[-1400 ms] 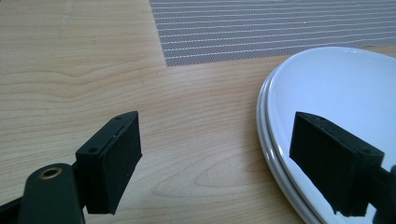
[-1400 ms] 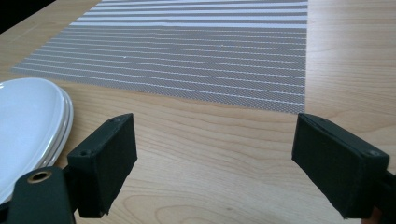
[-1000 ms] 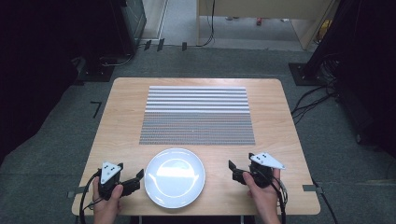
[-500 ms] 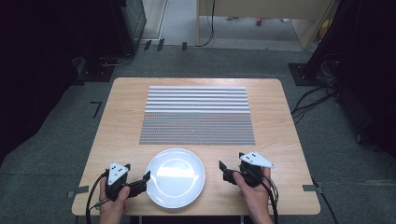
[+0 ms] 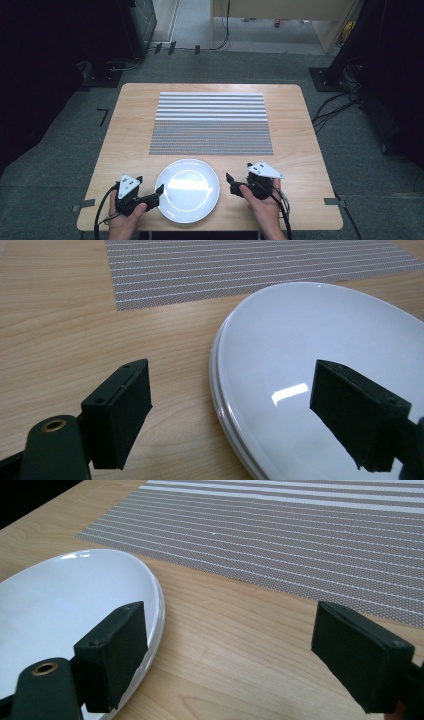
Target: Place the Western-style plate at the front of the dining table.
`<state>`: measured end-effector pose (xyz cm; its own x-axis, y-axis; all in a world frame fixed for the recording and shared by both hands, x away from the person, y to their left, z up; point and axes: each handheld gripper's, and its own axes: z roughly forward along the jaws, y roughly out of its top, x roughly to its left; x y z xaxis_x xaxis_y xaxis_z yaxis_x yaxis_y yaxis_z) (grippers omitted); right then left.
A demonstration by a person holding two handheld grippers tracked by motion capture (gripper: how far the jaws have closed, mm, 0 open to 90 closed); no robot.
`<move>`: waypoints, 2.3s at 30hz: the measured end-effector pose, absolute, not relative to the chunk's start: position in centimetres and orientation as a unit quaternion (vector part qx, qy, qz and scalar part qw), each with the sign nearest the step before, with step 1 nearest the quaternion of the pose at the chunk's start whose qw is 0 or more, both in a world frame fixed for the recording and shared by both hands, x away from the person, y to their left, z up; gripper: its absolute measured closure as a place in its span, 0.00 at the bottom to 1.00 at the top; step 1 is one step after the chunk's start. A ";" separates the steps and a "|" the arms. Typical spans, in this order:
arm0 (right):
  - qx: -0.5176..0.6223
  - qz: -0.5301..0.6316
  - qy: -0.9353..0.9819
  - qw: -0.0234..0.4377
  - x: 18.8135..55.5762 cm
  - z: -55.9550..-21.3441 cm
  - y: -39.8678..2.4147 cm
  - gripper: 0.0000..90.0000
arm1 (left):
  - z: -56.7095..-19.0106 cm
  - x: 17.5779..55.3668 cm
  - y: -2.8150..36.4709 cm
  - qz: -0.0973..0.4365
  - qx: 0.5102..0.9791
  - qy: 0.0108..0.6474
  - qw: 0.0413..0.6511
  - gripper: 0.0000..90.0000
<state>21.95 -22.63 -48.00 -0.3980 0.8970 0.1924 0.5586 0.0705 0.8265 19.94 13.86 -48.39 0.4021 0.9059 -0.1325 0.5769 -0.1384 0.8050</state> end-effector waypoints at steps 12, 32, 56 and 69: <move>0.524 0.444 0.701 0.192 22.4 -48.2 -20.2 0.24 | -48.6 19.9 13.6 0.192 0.733 0.508 0.410 0.25; 0.525 0.451 0.709 0.135 22.6 -49.0 -18.2 0.65 | -49.2 20.1 14.2 0.175 0.735 0.516 0.403 0.52; 0.565 0.446 0.694 0.035 22.3 -50.1 -18.8 0.87 | -49.9 20.2 13.9 0.148 0.757 0.500 0.393 0.71; 0.574 0.460 0.678 0.006 22.2 -50.1 -18.9 0.90 | -49.9 20.3 14.1 0.149 0.751 0.510 0.393 0.70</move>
